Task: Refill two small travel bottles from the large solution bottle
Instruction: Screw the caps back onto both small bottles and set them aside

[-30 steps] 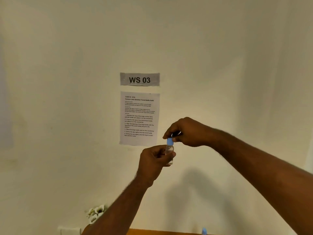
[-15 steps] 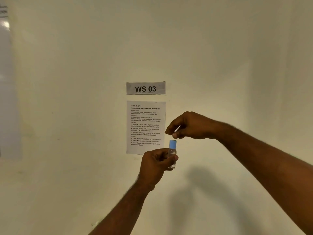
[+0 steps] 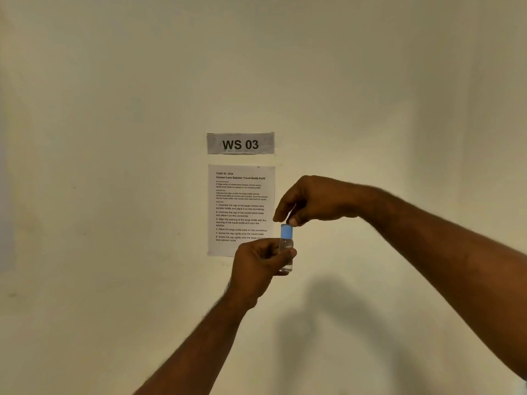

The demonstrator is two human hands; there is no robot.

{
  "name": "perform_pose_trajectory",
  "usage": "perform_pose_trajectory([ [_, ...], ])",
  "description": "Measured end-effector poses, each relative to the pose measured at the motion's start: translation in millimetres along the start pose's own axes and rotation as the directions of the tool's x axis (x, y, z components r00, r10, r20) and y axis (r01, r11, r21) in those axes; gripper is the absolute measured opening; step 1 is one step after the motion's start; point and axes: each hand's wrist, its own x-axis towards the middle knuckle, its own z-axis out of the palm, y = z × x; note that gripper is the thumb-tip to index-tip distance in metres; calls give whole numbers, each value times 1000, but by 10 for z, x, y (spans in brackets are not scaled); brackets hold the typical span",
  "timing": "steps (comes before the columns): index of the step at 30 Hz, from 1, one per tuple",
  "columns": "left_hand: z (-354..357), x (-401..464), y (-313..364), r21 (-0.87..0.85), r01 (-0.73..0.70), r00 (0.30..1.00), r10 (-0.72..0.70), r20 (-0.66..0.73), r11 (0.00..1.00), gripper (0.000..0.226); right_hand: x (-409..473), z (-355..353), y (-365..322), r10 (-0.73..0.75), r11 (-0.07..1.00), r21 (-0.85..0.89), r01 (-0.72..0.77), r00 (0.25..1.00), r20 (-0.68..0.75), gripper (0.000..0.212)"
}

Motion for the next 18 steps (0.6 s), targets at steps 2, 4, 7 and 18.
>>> perform_pose_trajectory([
  [2, 10, -4, 7, -8, 15, 1000, -15, -4, 1000, 16, 13, 65, -17, -5, 995, -102, 2, 1000, -29, 17],
  [4, 34, -18, 15, -24, 17, 1000, -17, -7, 1000, 18, 43, 163, -44, 33, 985, -167, -50, 994, -102, 6],
  [7, 61, -45, 9, -28, 17, 1000, -17, -4, 999, 16, 75, 195, -19, 66, 968, -223, -114, 975, -213, 26],
  [18, 108, -137, 19, -33, 13, 998, -15, -58, 999, 13, -15, 337, -47, -10, 968, -251, -17, 994, -105, 21],
])
